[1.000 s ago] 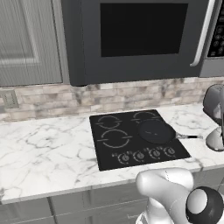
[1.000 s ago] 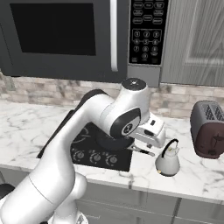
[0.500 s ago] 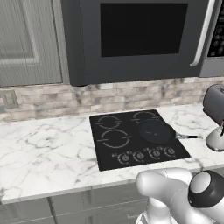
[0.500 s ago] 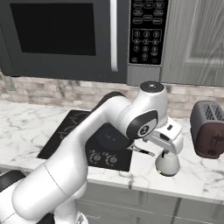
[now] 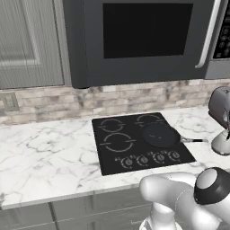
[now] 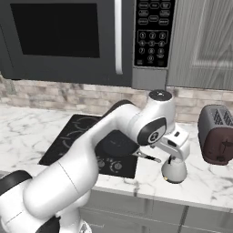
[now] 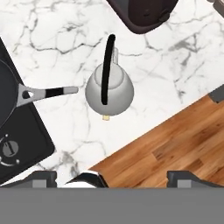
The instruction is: Pick the kettle from the counter and place it on a stove burner. Then turn the burner on.
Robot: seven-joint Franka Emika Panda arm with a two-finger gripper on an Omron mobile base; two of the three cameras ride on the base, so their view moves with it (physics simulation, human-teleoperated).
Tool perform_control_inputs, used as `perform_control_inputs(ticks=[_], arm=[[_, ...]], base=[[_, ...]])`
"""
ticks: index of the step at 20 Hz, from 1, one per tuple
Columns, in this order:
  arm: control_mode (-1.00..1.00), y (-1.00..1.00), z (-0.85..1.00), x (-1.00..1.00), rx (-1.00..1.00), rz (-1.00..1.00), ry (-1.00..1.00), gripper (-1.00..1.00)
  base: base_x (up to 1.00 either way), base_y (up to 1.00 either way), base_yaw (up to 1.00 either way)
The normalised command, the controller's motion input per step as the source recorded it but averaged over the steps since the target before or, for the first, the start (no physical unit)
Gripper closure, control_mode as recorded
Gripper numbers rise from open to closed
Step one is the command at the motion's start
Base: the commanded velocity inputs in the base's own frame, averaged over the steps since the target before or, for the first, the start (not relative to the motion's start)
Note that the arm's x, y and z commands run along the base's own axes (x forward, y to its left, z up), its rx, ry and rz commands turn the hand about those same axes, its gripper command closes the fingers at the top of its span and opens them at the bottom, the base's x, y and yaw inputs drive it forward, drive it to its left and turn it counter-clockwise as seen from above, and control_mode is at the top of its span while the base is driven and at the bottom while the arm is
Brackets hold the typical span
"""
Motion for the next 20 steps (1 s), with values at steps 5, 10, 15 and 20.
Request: perform_control_inputs(ticks=[5, 10, 15, 20], arm=[[-1.0, -0.07, -0.45, 0.29, -0.05, 0.0, 0.0, -1.0], [-1.0, -0.17, -0.29, 0.31, -0.04, 0.0, 0.0, -1.0], [-1.0, -0.23, -0.15, 0.28, 0.0, 0.0, 0.0, -1.0], [-1.0, -0.23, -0.12, 0.3, 0.0, 0.0, 0.0, -1.0]], base=[[0.0, 0.0, 0.0], [0.0, 0.0, 0.0], [0.0, 0.0, 0.0], [0.0, 0.0, 0.0]])
